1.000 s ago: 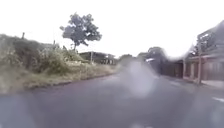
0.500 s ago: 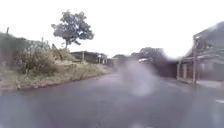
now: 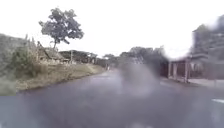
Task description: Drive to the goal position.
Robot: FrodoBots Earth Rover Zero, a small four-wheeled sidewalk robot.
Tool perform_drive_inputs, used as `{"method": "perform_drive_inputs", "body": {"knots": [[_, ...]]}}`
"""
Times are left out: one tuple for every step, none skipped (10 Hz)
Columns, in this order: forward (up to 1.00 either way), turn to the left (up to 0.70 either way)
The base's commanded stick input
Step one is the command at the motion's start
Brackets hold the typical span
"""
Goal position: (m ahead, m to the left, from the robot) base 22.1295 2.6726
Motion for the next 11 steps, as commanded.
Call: {"method": "perform_drive_inputs", "body": {"knots": [[0.70,0.00],[0.70,0.00],[0.70,0.00],[0.70,0.00],[0.70,0.00],[0.70,0.00],[0.70,0.00],[0.70,0.00],[0.70,0.00],[0.70,0.00],[0.70,0.00]]}}
